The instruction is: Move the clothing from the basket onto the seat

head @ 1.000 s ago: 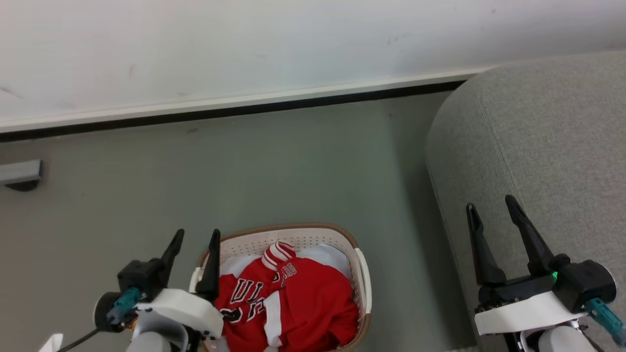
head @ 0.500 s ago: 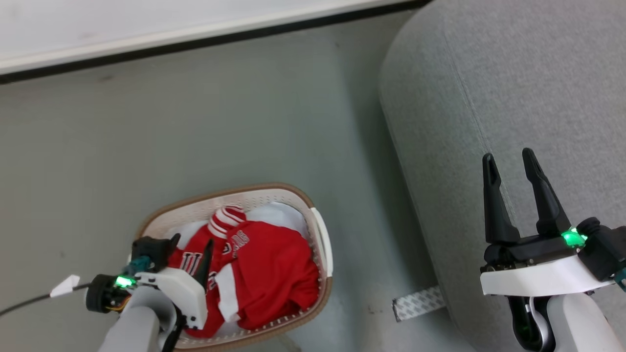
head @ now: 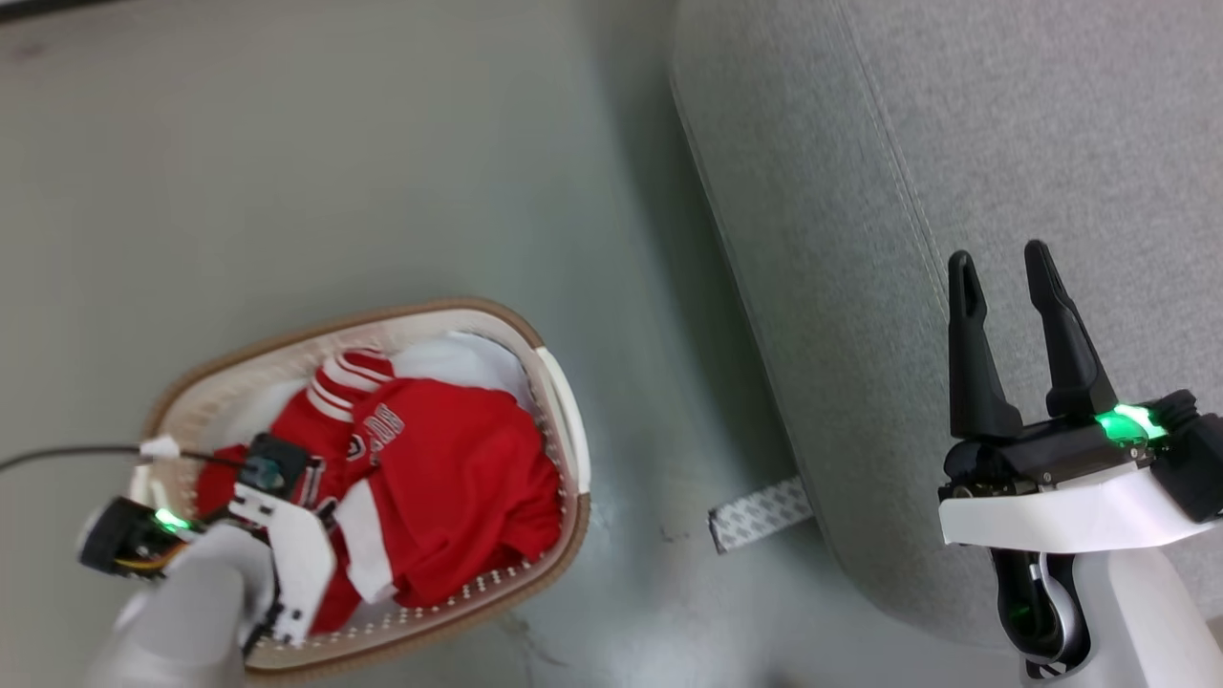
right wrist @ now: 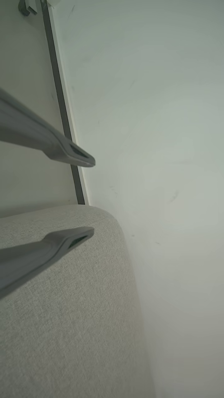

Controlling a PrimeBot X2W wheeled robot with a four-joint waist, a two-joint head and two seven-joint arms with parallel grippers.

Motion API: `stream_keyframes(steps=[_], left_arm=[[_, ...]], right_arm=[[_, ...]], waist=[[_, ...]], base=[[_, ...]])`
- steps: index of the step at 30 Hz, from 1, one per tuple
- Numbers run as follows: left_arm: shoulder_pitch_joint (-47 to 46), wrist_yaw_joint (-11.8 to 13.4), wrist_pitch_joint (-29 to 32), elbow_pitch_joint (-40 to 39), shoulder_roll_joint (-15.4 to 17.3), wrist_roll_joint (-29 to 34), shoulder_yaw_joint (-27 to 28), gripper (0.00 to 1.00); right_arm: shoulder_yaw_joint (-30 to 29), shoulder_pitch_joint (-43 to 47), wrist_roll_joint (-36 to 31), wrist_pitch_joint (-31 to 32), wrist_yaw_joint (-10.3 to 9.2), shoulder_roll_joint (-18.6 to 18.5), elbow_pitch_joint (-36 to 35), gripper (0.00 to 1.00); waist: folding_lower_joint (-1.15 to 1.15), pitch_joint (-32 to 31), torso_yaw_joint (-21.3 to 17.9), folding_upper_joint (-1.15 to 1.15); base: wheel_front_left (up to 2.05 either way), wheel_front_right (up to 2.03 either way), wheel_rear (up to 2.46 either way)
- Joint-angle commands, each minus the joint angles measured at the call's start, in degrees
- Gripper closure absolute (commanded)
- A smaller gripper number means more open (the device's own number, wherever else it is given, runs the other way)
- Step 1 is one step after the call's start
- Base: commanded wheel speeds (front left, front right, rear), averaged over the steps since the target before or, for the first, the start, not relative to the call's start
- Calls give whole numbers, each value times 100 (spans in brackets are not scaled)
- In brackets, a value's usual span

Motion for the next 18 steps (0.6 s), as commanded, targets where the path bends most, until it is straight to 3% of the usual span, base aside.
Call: stream_keyframes(steps=[1,9,16,17,18], left_arm=[[-95,23,107,64,123,119,-66,0],[-378,64,479,224,433,568,-591,0],[-522,49,618,276,398,417,-637,0],[-520,57,636,282,389,441,-670,10],[-514,60,646,287,372,436,-685,71]], right_arm=[[15,-69,77,-18,-12,10,-29,0],[83,-230,247,-18,-12,8,-77,0],[137,-275,323,-18,-12,8,-109,0],[145,-277,333,-18,-12,8,-116,0],[152,-273,343,-18,-12,8,-115,0]], waist=[[-1,202,-130,0],[-1,642,-335,0],[-1,926,-411,0],[-1,948,-415,0],[-1,963,-414,0]], base=[[0,0,0],[0,0,0],[0,0,0],[0,0,0],[0,0,0]])
